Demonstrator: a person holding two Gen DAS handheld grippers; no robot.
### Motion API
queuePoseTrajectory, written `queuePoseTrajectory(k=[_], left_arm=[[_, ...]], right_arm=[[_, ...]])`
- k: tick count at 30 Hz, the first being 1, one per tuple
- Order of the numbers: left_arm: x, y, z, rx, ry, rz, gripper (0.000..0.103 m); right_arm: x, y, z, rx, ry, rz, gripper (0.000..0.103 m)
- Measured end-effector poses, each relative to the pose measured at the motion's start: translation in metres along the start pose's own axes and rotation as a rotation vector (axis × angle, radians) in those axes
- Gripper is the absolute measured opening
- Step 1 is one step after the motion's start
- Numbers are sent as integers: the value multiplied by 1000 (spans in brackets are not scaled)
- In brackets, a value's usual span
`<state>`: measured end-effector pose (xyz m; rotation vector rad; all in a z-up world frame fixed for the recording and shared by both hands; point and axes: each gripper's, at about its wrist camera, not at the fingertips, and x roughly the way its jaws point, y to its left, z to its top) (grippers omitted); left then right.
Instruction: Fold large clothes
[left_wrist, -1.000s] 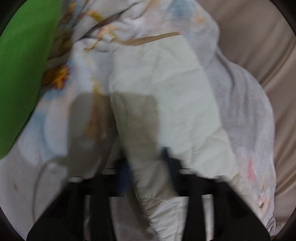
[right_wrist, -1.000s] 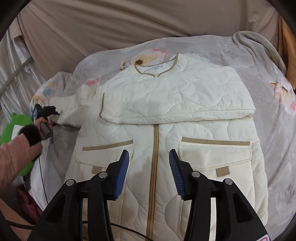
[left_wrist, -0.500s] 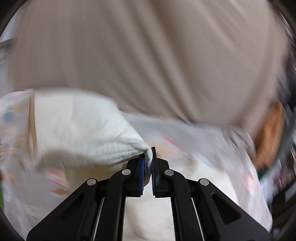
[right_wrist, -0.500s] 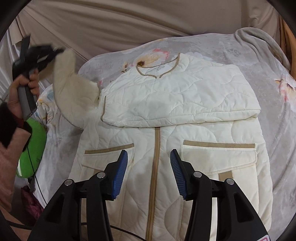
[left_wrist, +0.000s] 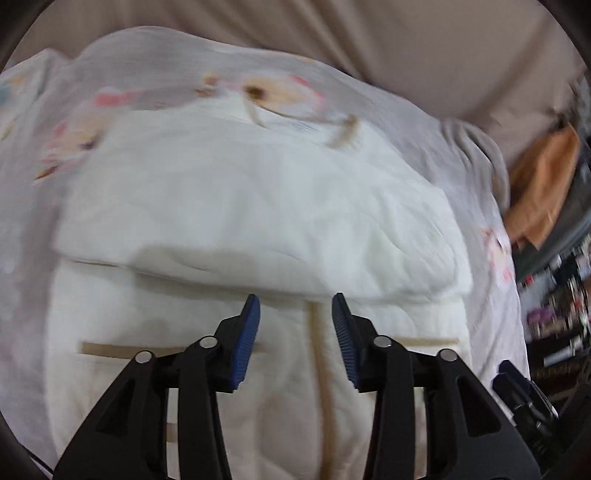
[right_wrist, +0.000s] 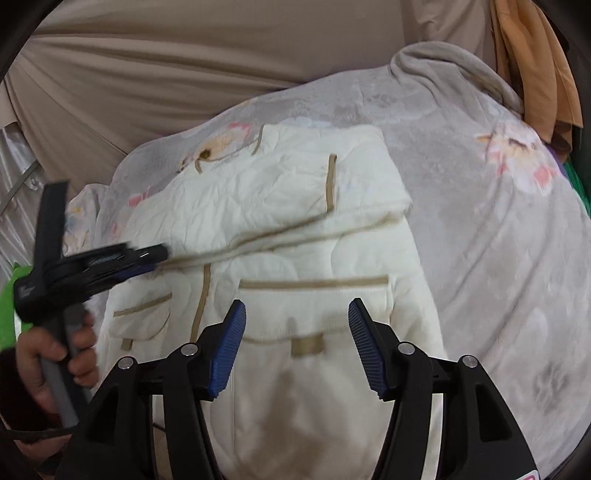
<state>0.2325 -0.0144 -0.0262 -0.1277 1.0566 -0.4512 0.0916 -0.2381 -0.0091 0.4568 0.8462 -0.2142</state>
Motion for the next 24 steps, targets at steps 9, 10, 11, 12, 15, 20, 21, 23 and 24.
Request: queuePoseTrajectory(k=[9, 10, 11, 12, 15, 20, 21, 23, 24], left_arm=[[5, 134, 29, -410, 0, 21, 49], [8, 143, 29, -432, 1, 10, 49], [13, 152, 29, -462, 6, 0, 49], [17, 157, 27, -480, 11, -5, 49], [29, 166, 29, -512, 23, -24, 35], [12, 146, 43, -384, -67, 75, 18], [11, 142, 45, -353, -80, 102, 18], [16, 136, 46, -314, -71, 141, 18], [24, 134, 45, -301, -53, 163, 18]], right_arm=[[77, -19, 77, 139, -4, 31, 63], [89, -21, 81, 164, 8, 34, 63], [100, -24, 83, 189, 26, 37, 63], [111, -26, 84, 213, 53, 37, 63], [136, -21, 85, 248, 122, 44, 35], [62, 21, 120, 131, -176, 265, 8], [50, 28, 125, 94, -216, 274, 7], [53, 29, 124, 57, -217, 233, 7], [76, 19, 119, 57, -155, 166, 7]])
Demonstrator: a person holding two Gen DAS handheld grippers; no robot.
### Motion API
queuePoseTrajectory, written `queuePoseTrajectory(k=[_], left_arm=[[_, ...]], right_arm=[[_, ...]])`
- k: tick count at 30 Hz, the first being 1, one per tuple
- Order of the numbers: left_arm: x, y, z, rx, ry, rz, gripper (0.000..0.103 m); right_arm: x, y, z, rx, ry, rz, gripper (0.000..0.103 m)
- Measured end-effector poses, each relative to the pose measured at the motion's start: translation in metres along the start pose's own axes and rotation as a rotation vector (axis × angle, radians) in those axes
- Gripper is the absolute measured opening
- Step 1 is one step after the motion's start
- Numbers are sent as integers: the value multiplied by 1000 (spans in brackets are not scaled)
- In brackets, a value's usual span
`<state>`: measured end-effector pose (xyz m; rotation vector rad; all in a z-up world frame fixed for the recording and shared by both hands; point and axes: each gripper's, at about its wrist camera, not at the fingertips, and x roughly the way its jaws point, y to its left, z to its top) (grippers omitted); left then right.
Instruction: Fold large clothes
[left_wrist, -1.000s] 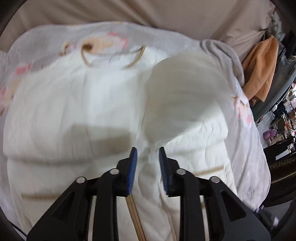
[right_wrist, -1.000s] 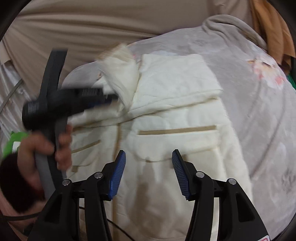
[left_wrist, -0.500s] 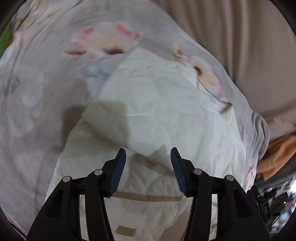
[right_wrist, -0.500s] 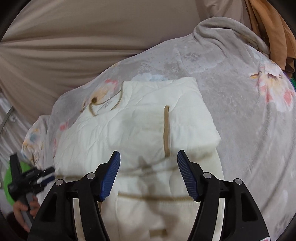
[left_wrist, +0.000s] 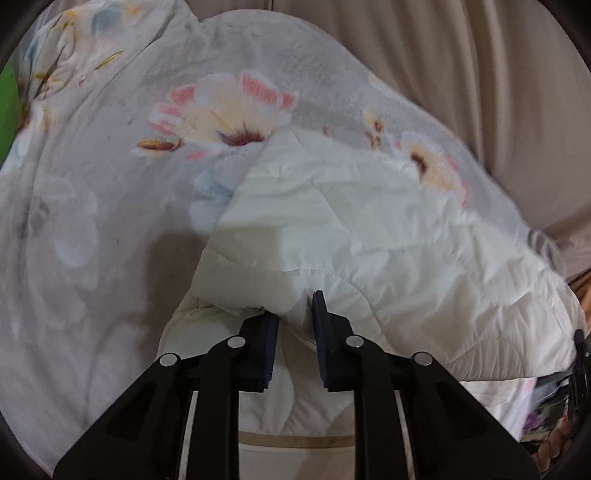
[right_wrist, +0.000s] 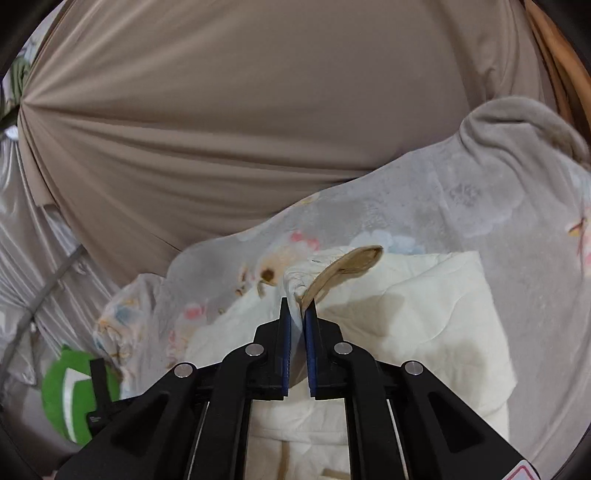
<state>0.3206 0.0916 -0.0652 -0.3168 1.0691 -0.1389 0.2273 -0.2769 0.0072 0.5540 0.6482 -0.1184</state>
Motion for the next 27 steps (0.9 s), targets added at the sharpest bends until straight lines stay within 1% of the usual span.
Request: queuePoseTrajectory(k=[1, 2, 3, 4, 6, 8, 10, 11, 12, 13, 14, 15, 18, 19, 20, 21, 22, 24, 26, 27], left_arm=[[7, 0, -3, 10, 19, 14, 18], [19, -2, -8, 28, 43, 41, 18], [26, -3, -12, 44, 57, 53, 19], [29, -5, -15, 57, 63, 65, 19], [22, -7, -16, 77, 47, 75, 20], [8, -5, -16, 81, 36, 63, 21], [-12, -2, -15, 88, 13, 45, 21], [-26, -2, -14, 102, -11, 49, 21], [-35, -2, -13, 113, -29, 52, 21], [-43, -3, -10, 122, -53, 56, 21], [-52, -5, -4, 122, -82, 61, 20], [-59, -7, 2, 117, -113, 55, 19], [-77, -24, 26, 124, -207, 19, 21], [-81, -30, 32, 131, -230, 10, 23], [-81, -37, 39, 143, -249, -1, 31], [-76, -45, 46, 160, -251, -5, 39], [-67, -51, 52, 180, -240, -8, 39], [-35, -62, 62, 219, -181, 19, 39], [7, -59, 69, 205, -95, 23, 38], [23, -56, 70, 197, -67, 37, 38]], right_arm=[[22, -18, -11, 15, 77, -71, 7], [47, -39, -24, 52, 187, -128, 8], [66, -58, -39, 96, 283, -162, 8], [70, -71, -49, 146, 298, -150, 8], [57, -72, -50, 172, 254, -148, 10], [36, -69, -44, 170, 199, -193, 21], [14, -65, -39, 153, 135, -249, 21], [4, -61, -34, 135, 100, -269, 21], [-3, -53, -31, 117, 75, -267, 21], [-5, -49, -23, 101, 66, -240, 21], [-1, -36, -13, 69, 69, -193, 21], [8, -20, -6, 34, 82, -156, 21], [39, 29, 3, -85, 123, -37, 21], [53, 46, 2, -121, 143, -1, 21], [71, 62, -1, -154, 175, 30, 21], [86, 78, -5, -182, 207, 56, 21], [103, 93, -10, -209, 236, 88, 21], [129, 117, -20, -237, 283, 135, 21], [153, 135, -30, -266, 328, 155, 21], [163, 141, -35, -289, 347, 161, 21]])
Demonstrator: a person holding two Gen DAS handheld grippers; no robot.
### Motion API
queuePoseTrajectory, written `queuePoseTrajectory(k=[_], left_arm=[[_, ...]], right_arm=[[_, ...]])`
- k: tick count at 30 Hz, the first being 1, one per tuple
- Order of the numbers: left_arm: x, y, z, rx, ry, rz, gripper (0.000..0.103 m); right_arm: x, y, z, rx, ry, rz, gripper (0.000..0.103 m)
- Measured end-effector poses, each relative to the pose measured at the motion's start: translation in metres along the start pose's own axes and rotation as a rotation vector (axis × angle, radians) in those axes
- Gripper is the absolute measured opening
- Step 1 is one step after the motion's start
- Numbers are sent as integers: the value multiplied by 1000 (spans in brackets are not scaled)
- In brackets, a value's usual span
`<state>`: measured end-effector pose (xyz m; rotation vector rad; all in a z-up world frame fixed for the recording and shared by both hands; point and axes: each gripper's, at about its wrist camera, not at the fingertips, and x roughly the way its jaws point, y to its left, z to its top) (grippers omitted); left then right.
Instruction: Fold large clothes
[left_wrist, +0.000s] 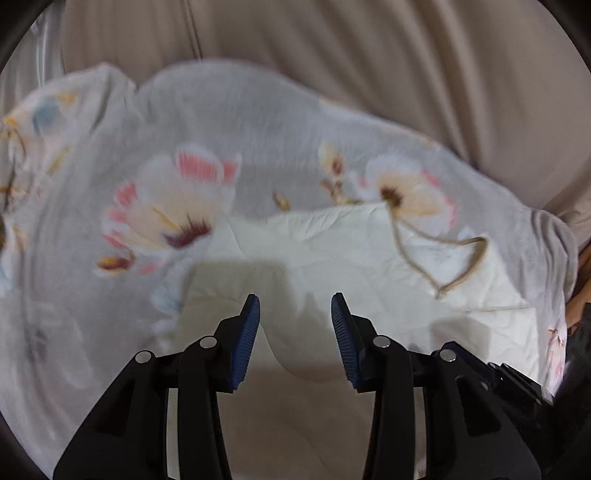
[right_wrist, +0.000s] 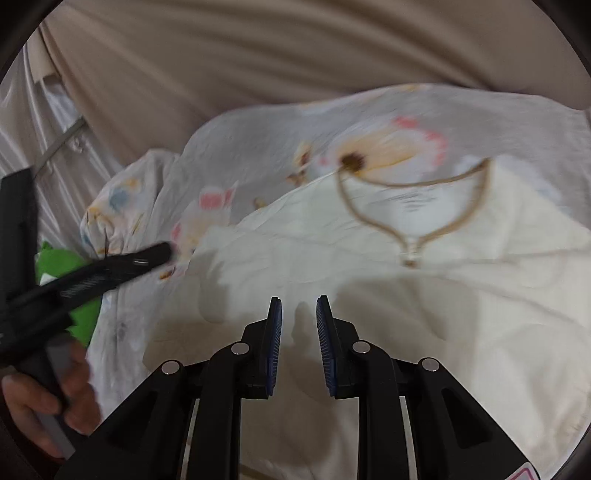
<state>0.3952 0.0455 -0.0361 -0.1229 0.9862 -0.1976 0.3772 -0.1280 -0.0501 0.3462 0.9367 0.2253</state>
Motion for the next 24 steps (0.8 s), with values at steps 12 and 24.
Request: queuePoseTrajectory(k=[12, 24], left_arm=[[46, 47, -8, -7, 57, 126, 39], [-18, 37, -82, -42, 68, 50, 43]], right_arm=[[-82, -173, -48, 299, -39, -313, 0], [-114, -155, -104, 373, -12, -256, 23]])
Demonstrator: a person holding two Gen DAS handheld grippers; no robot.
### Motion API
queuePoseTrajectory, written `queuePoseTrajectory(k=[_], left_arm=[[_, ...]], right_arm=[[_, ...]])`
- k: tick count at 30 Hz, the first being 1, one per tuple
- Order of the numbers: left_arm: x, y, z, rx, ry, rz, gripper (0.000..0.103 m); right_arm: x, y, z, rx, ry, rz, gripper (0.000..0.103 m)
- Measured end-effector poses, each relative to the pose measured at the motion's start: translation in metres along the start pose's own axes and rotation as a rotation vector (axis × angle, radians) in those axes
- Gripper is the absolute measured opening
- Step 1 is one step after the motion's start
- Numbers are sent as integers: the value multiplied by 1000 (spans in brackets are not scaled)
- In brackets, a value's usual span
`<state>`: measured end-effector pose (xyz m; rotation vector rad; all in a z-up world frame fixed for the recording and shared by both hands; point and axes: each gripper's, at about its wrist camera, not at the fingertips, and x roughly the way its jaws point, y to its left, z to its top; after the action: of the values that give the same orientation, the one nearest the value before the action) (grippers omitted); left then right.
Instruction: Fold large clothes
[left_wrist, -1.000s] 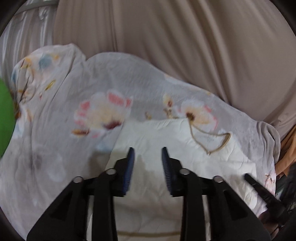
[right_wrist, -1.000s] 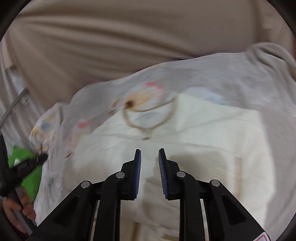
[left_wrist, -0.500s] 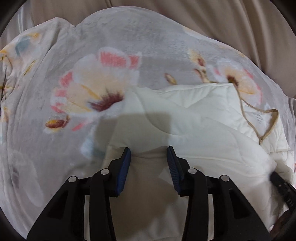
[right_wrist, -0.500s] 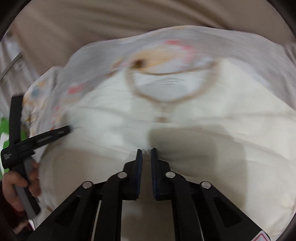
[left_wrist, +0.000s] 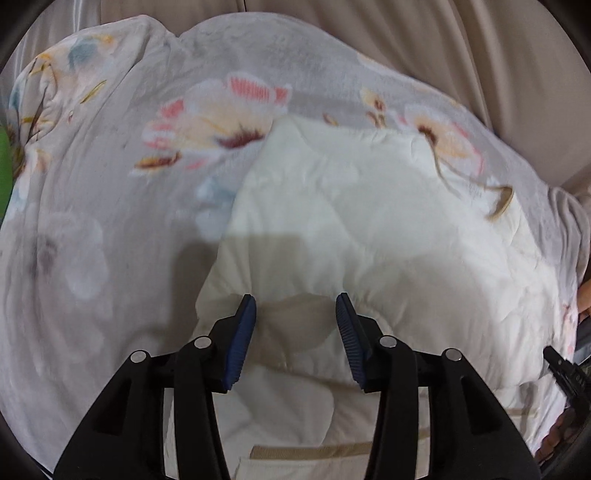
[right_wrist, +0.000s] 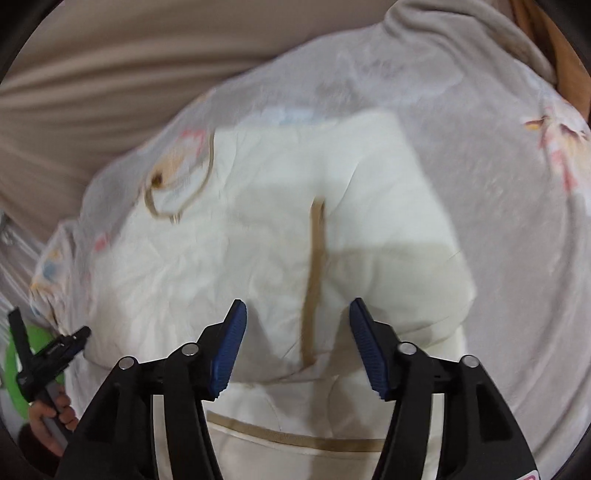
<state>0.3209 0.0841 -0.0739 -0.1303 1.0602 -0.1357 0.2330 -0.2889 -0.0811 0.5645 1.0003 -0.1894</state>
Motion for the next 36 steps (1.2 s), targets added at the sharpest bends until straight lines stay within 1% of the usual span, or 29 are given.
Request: queuePoseTrajectory(k=[1, 4, 5, 6, 7, 8, 9, 10, 11, 13, 14, 16, 17, 18, 20, 22, 23, 25, 27, 29, 31, 32, 33, 34, 35, 36], left_arm=[[1, -2, -3, 10, 3, 10, 43], [0, -3, -8, 33, -3, 25, 43], [3, -3, -9, 37, 3, 25, 43], [6, -4, -10, 42, 9, 25, 43], [10, -6, -11, 52, 12, 34, 43], [13, -7, -13, 58, 11, 43, 44], [15, -9, -14, 64, 10, 51, 44], [15, -11, -14, 69, 10, 56, 44], [12, -12, -12, 73, 13, 53, 44], [4, -11, -6, 67, 6, 33, 44], [-5, -7, 0, 55, -16, 11, 44], [-18, 0, 18, 36, -70, -6, 44], [-20, 1, 29, 32, -88, -8, 44], [-19, 2, 38, 32, -96, -9, 44], [-11, 0, 65, 26, -117, -1, 44], [0, -6, 87, 33, -129, 4, 44], [10, -11, 100, 36, -126, 1, 44], [26, -17, 115, 30, -109, 0, 44], [50, -22, 128, 31, -71, -4, 44], [72, -22, 133, 23, -39, 9, 44], [87, -20, 133, 22, -36, 39, 44], [92, -18, 132, 27, -44, 51, 47], [96, -16, 131, 32, -53, 64, 53], [99, -15, 130, 40, -57, 83, 58], [104, -11, 128, 40, -50, 85, 65], [109, -6, 126, 26, -39, 69, 69]], right_arm=[[-2, 7, 4, -17, -20, -6, 8], [-39, 25, 22, -52, -173, 34, 7], [-46, 27, 28, -57, -197, 35, 7], [-47, 27, 31, -63, -204, 29, 7], [-39, 23, 32, -66, -178, 5, 7], [-25, 17, 29, -68, -136, -34, 7], [-6, 10, 24, -76, -72, -87, 8], [19, -1, 17, -77, 15, -129, 10], [24, -8, 12, -65, 29, -123, 8], [11, -5, 14, -35, -20, -136, 10], [1, -2, 17, -25, -59, -156, 14], [-22, 11, 25, -22, -165, -184, 20], [-29, 21, 31, -28, -199, -177, 20], [-32, 38, 38, -45, -222, -136, 20], [-24, 74, 53, -109, -216, -50, 20], [-2, 125, 64, -204, -183, 59, 20], [11, 147, 66, -235, -165, 112, 20], [40, 191, 70, -291, -119, 200, 20], [73, 229, 68, -345, -68, 238, 20], [105, 252, 65, -380, -13, 246, 20], [130, 258, 60, -406, 35, 222, 19], [137, 254, 59, -412, 44, 206, 11], [142, 243, 60, -406, 50, 203, 7], [142, 230, 62, -388, 46, 197, 5], [139, 210, 66, -361, 34, 184, 3], [135, 188, 70, -326, 23, 165, 1]])
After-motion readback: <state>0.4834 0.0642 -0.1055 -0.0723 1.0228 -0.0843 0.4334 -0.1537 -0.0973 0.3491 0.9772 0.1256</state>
